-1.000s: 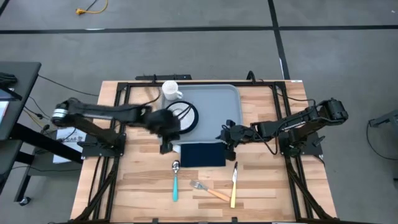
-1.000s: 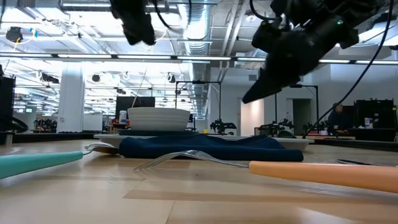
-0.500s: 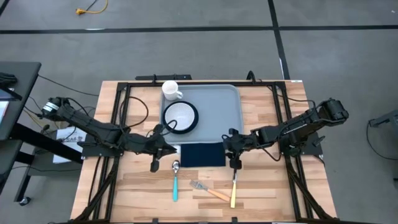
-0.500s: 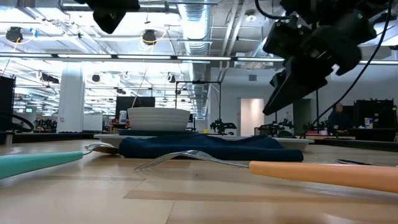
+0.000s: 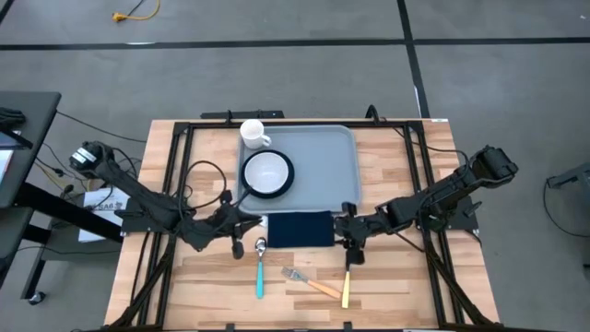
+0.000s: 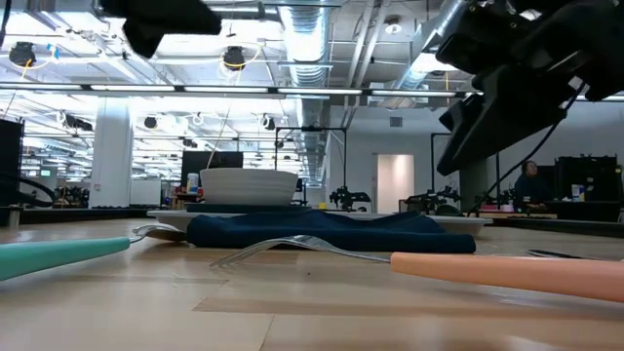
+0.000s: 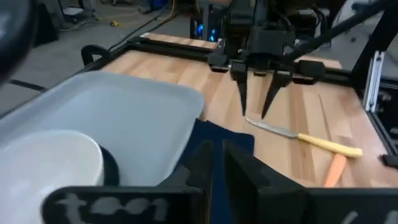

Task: Set up tray
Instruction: Put the dark blue table napkin on the gray serving tray to the right of the black plate

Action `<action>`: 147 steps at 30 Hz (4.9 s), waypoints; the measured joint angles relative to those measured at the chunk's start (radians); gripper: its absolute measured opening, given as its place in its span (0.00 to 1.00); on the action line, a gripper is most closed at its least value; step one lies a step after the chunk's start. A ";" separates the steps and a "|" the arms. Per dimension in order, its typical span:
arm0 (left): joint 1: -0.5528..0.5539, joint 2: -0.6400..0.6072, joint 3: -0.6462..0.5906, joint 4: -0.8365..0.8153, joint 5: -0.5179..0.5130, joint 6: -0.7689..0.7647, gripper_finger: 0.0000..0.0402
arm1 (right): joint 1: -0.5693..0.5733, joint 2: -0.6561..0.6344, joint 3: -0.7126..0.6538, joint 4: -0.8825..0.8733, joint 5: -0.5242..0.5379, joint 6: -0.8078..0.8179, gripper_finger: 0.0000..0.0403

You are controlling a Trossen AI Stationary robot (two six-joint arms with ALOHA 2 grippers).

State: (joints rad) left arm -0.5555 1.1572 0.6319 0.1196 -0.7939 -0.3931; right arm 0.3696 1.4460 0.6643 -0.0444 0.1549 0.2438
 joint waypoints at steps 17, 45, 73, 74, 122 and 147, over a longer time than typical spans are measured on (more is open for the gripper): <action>-0.010 0.001 -0.248 0.299 0.158 0.108 0.06 | -0.036 0.000 0.000 0.056 -0.028 0.055 0.33; -0.010 0.001 -0.255 0.346 0.185 0.101 0.06 | -0.058 0.277 0.178 -0.122 -0.125 -0.060 0.33; 0.000 0.001 -0.255 0.350 0.152 0.107 0.06 | -0.077 0.243 0.169 -0.228 -0.068 -0.080 0.01; 0.000 0.001 -0.255 0.350 0.152 0.110 0.06 | -0.072 0.223 0.169 -0.243 -0.031 -0.065 0.01; 0.000 0.001 -0.254 0.350 0.151 0.120 0.06 | -0.027 -0.084 0.759 -1.438 0.208 0.149 0.00; 0.000 0.001 -0.254 0.350 0.154 0.119 0.06 | -0.268 0.134 0.851 -1.404 0.024 -0.200 0.00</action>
State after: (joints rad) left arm -0.5552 1.1584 0.3775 0.4694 -0.6399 -0.2741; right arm 0.1013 1.5800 1.5158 -1.4483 0.1785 0.0434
